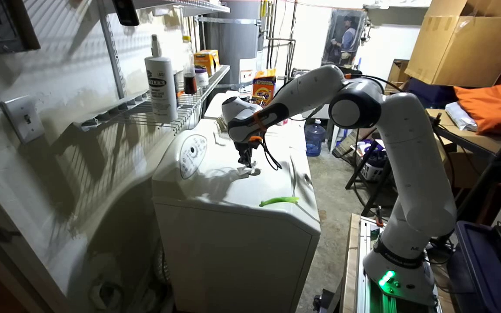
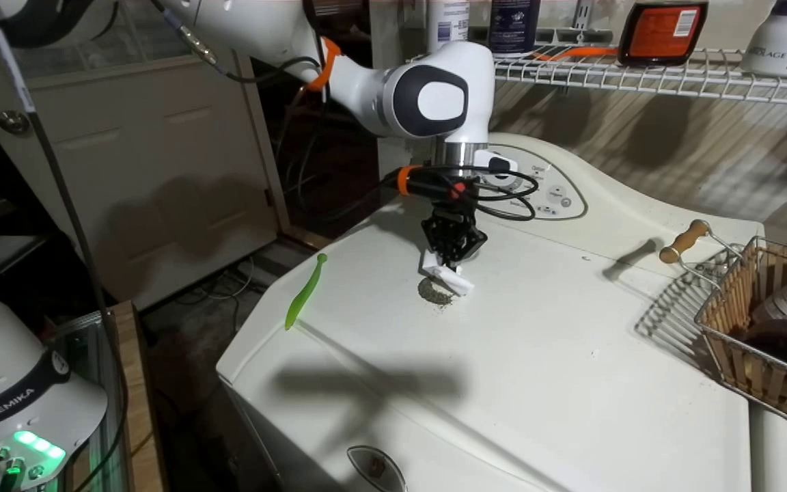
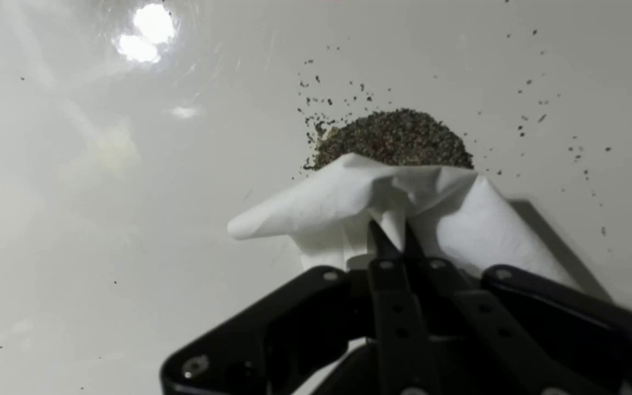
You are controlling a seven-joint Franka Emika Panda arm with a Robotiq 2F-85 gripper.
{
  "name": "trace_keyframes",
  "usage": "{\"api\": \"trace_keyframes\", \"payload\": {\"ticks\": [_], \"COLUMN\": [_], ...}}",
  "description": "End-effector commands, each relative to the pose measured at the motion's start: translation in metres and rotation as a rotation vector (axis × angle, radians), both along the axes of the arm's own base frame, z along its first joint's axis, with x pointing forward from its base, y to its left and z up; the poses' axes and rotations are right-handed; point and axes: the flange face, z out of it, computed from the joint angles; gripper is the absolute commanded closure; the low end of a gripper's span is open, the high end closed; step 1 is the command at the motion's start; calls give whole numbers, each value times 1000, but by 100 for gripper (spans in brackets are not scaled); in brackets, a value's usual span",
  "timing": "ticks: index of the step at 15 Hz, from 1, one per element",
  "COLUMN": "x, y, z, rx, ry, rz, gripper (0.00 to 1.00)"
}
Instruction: Use the tissue to push the brown objects together
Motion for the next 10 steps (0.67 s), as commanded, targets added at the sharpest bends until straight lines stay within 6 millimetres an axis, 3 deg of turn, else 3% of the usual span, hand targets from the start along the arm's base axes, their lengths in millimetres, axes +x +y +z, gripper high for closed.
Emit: {"api": "trace_keyframes", "payload": {"ticks": [1, 3, 5, 10], "x": [-12, -13, -9, -6], "y": [-8, -19, -33, -67], "z": [39, 59, 65, 45], "rx": [3, -6, -4, -28], "ry": [-60, -105, -156, -258], "rz": [-134, -209, -308, -546], "gripper": [99, 99, 99, 99]}}
